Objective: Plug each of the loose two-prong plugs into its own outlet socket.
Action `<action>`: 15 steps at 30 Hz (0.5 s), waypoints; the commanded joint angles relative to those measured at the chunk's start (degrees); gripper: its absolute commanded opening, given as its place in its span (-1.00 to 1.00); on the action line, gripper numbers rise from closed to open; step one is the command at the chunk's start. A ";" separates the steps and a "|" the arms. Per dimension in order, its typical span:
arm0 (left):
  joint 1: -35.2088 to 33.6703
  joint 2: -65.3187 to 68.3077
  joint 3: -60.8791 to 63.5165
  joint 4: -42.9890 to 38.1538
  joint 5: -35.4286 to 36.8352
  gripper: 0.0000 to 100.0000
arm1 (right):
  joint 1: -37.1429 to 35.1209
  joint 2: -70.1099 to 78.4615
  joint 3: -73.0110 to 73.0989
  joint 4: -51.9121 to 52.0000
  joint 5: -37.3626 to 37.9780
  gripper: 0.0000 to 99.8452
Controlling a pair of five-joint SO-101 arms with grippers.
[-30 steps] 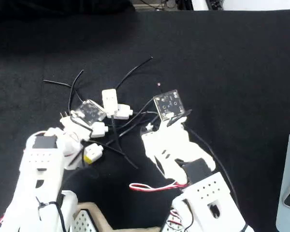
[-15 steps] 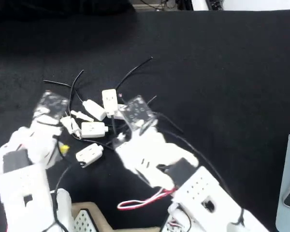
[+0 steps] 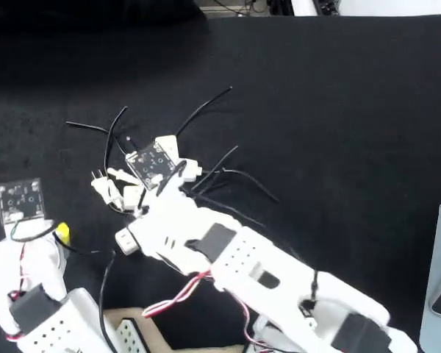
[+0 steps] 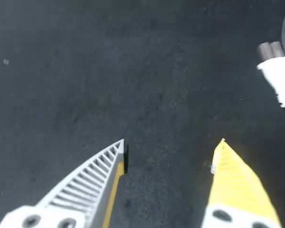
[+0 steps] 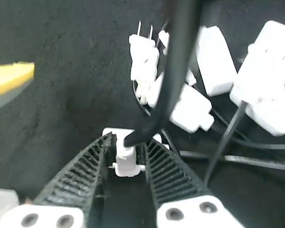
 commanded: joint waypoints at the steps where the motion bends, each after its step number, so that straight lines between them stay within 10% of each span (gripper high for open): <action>1: -1.63 -6.51 4.79 0.53 0.97 -0.42 | -0.70 3.65 -1.63 -6.33 -0.88 -0.98; 15: -1.19 -6.59 9.71 -0.70 1.05 -0.42 | -5.36 8.84 -1.63 -9.23 -0.88 -0.98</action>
